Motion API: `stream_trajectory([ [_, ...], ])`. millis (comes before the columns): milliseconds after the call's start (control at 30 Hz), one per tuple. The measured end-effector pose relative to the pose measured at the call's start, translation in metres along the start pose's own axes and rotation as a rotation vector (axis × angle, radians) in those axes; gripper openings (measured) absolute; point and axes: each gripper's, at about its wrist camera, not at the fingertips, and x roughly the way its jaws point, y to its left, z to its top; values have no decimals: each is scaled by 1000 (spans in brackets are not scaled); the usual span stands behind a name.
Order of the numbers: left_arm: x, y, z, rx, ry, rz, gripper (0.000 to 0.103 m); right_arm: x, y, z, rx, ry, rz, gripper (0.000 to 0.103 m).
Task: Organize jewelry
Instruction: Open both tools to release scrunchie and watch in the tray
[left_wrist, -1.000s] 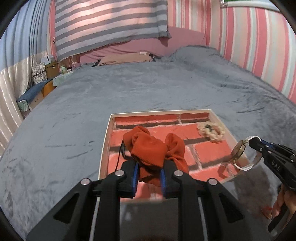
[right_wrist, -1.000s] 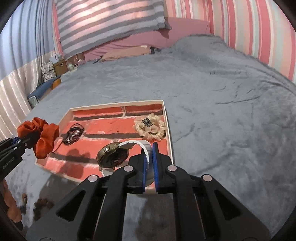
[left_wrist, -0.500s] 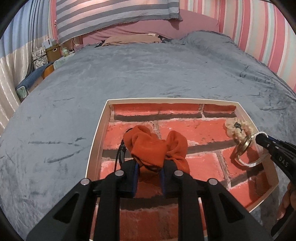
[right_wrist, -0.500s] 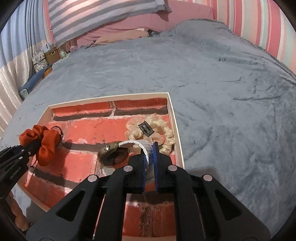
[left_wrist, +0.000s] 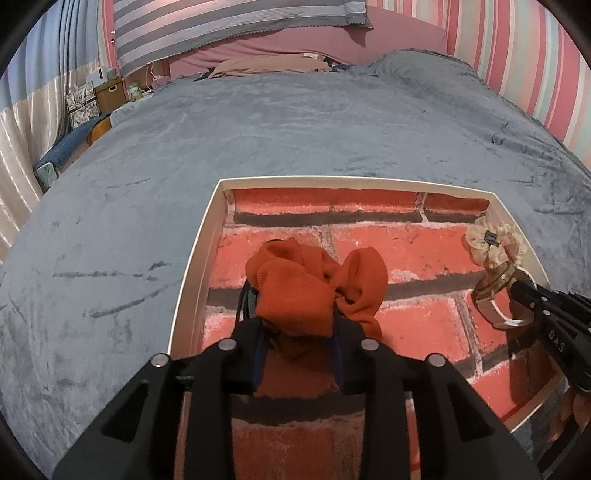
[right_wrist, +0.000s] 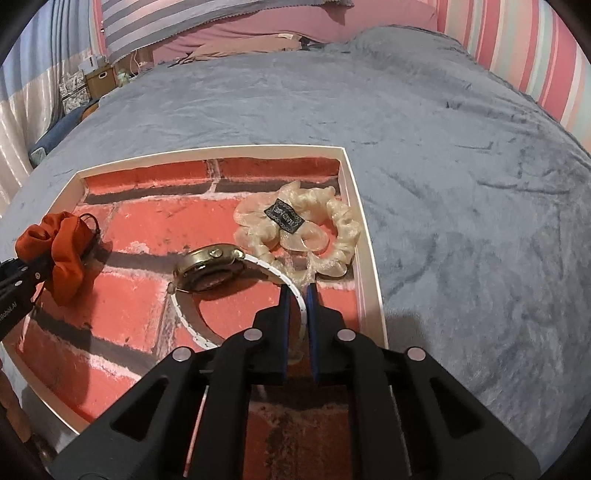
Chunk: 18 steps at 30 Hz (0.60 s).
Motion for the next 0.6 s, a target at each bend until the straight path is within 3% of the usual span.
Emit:
stream_trajectory([
  [33,-1,0,-1,1,2,9,38,-2,1,0,-6,-6,8,17],
  [100,-5,1,-2,7,-4,19,46,-9,3,1,-16,-22,21,43],
  [167,-12,1,-3,14,-14,23,53,-20,6,1,-35,-51,36,53],
  [400,-38,11,-13,-13,-24,-12,67,-66,6,0,-84,-126,63,80],
  [600,-90,15,-22,-30,-98,-29,82,-116,-15,-14,-57,-186,89,93],
])
